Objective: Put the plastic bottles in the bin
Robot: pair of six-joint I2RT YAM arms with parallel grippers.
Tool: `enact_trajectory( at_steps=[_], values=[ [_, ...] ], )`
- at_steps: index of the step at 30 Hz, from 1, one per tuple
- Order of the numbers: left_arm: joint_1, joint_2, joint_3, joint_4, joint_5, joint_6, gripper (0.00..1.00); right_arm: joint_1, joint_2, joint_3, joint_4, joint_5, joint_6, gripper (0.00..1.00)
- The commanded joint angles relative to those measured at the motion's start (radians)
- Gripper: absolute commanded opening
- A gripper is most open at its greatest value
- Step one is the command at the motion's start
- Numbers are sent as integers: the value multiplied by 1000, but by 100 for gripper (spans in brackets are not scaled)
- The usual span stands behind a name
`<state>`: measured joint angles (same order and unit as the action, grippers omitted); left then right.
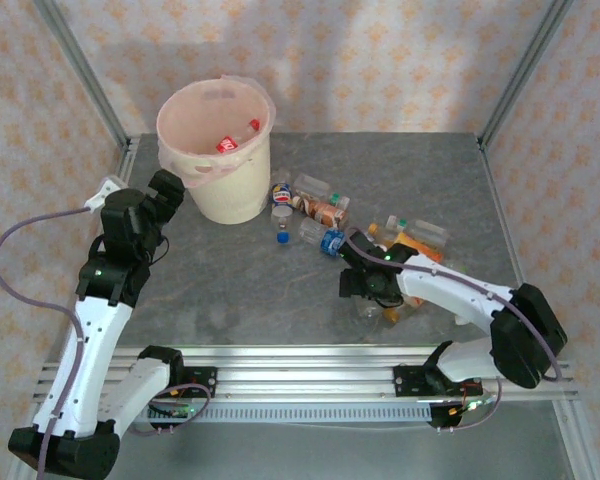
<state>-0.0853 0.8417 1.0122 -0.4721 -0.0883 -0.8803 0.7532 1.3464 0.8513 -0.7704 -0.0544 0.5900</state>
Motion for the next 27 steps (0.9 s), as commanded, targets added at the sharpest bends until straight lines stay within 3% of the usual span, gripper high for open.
enact_trajectory(
  at_steps=[1, 19, 24, 27],
  values=[
    [-10, -12, 3, -21, -44, -30, 100, 8, 23, -6, 26, 2, -10, 88],
    [-10, 8, 6, -13, -16, -26, 100, 19, 192, -12, 151, -7, -39, 81],
    [-11, 8, 10, -5, 12, -8, 100, 20, 196, -31, 186, -7, -42, 70],
    [-10, 8, 10, -2, 24, -3, 100, 21, 193, -34, 179, -2, -42, 59]
  ],
)
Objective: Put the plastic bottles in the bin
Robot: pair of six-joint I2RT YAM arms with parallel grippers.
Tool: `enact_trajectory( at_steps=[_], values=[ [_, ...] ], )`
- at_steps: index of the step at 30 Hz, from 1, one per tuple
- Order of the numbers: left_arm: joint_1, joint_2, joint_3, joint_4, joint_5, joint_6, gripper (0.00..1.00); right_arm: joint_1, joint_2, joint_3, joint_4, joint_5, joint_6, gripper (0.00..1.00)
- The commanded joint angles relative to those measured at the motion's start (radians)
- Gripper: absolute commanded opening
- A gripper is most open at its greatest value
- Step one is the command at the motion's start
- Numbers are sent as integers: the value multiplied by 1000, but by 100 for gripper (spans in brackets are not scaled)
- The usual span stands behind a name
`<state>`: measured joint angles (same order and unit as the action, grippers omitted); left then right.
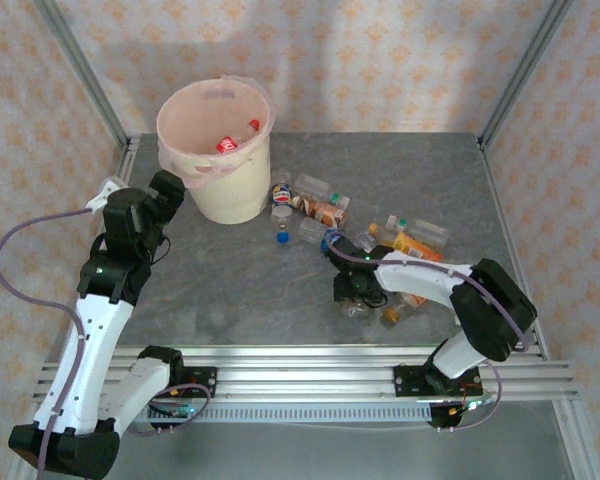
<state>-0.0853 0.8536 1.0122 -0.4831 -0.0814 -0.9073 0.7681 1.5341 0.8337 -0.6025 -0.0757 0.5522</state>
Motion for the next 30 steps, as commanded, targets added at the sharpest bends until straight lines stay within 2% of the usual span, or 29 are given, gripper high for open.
enact_trajectory(
  at_steps=[1, 7, 14, 18, 22, 27, 30],
  values=[
    [-11, -4, 11, 10, 21, 26, 100, 7, -1, -17, 7, 22, -4, 55],
    [-11, -10, 14, 38, 66, 44, 100, 23, -106, -8, -57, 53, -17, 44],
    [-47, -3, 37, 93, 149, 97, 100, 32, -323, 23, -79, 87, -81, 41],
    [-109, 40, 95, 99, 210, 158, 100, 33, -448, 25, 19, 91, -153, 41],
    [-159, 113, 158, 126, 349, 212, 100, 34, -545, 5, 190, 68, -223, 41],
    [-274, 240, 277, 123, 529, 322, 100, 36, -606, -27, 400, -36, -302, 41],
    [-371, 322, 353, 99, 581, 396, 100, 36, -605, -16, 460, -112, -337, 41]
  ],
)
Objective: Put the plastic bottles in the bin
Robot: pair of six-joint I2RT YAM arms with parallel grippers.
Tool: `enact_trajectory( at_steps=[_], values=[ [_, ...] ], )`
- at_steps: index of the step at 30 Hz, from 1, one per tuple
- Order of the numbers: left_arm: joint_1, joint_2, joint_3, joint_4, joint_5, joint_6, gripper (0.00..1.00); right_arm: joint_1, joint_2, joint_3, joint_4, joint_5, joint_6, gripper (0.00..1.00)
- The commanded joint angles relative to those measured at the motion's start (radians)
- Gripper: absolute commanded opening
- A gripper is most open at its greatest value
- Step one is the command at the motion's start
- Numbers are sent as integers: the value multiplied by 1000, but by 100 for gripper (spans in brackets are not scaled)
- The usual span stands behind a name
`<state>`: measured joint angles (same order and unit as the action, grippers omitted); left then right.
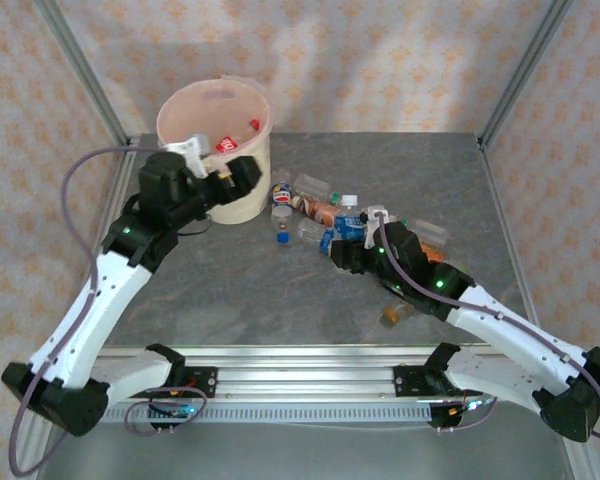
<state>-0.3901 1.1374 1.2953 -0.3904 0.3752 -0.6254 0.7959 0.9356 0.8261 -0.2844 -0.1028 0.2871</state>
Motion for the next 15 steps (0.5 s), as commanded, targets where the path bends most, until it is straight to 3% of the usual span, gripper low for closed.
enact_trajectory(
  at_steps=[1, 9, 15],
  values=[
    [-91, 60, 87, 2, 133, 132, 100, 8, -4, -4, 156, -105, -81, 42],
    [-200, 175, 165, 56, 278, 172, 96, 8, 5, 10, 220, -210, -107, 43],
    [-245, 223, 220, -7, 280, 245, 88, 8, 23, 22, 248, -256, -95, 43]
  ],
)
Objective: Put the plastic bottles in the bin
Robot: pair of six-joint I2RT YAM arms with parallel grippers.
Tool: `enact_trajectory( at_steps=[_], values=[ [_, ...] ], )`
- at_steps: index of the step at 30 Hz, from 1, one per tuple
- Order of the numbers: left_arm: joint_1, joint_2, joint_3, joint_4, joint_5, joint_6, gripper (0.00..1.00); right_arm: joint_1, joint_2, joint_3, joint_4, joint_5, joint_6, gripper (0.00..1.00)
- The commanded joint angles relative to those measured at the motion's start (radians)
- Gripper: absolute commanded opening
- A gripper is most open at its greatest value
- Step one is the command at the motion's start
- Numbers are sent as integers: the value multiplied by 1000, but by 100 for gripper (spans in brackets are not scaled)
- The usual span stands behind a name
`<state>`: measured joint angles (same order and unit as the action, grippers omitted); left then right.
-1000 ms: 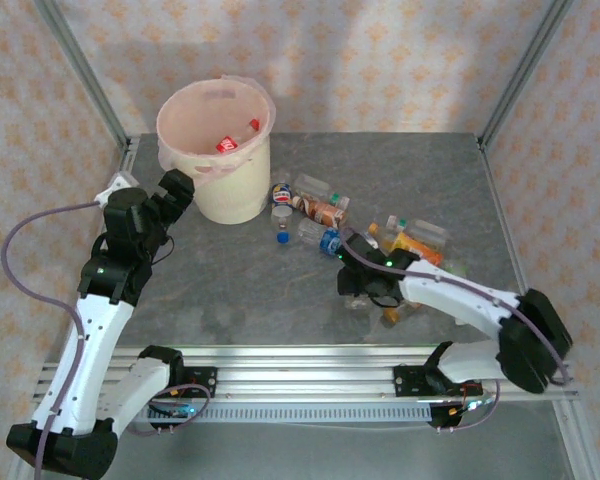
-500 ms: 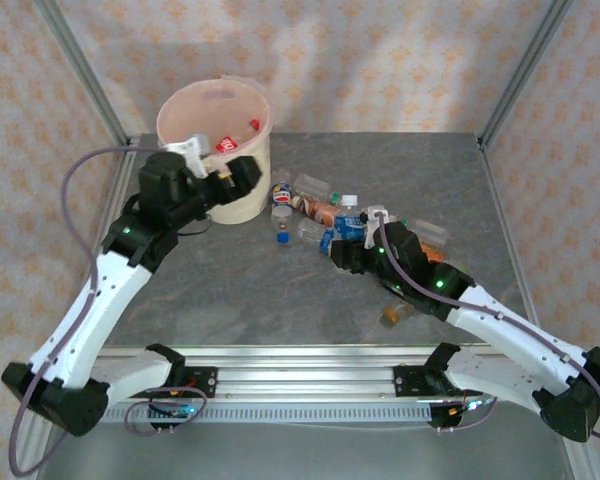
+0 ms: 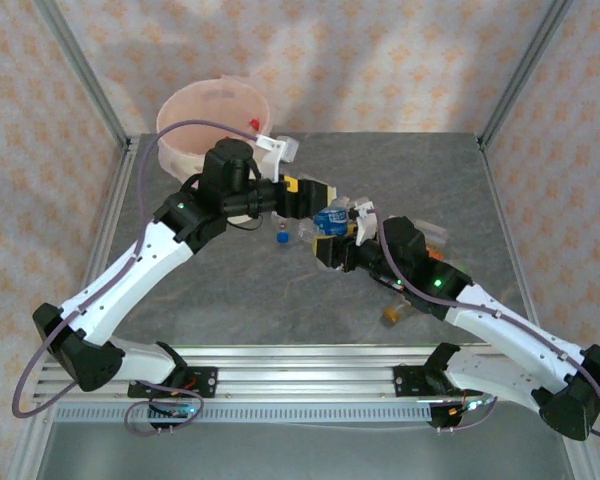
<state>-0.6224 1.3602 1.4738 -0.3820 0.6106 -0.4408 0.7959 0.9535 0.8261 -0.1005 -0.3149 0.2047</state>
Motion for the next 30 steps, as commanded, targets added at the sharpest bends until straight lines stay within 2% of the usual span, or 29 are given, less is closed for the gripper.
enact_trajectory(
  at_steps=[1, 8, 15, 18, 20, 27, 30],
  values=[
    [-16, 5, 43, -14, 44, 60, 87, 8, 6, 23, 69, -47, -12, 43],
    [-17, 32, 50, -24, 1, 53, 77, 8, 5, 39, 74, -70, -9, 43],
    [-18, 39, 52, -20, 7, 42, 61, 8, 13, 45, 96, -90, -3, 43],
    [-18, 42, 54, -22, 23, 37, 53, 8, 21, 52, 101, -89, -4, 43],
    [-18, 42, 54, -27, 25, 37, 43, 8, 28, 59, 100, -89, -5, 43],
    [-18, 42, 49, -41, 20, 42, 39, 8, 41, 72, 106, -94, -6, 42],
    [-19, 45, 49, -40, 16, 42, 27, 8, 42, 73, 105, -89, -8, 42]
  ],
)
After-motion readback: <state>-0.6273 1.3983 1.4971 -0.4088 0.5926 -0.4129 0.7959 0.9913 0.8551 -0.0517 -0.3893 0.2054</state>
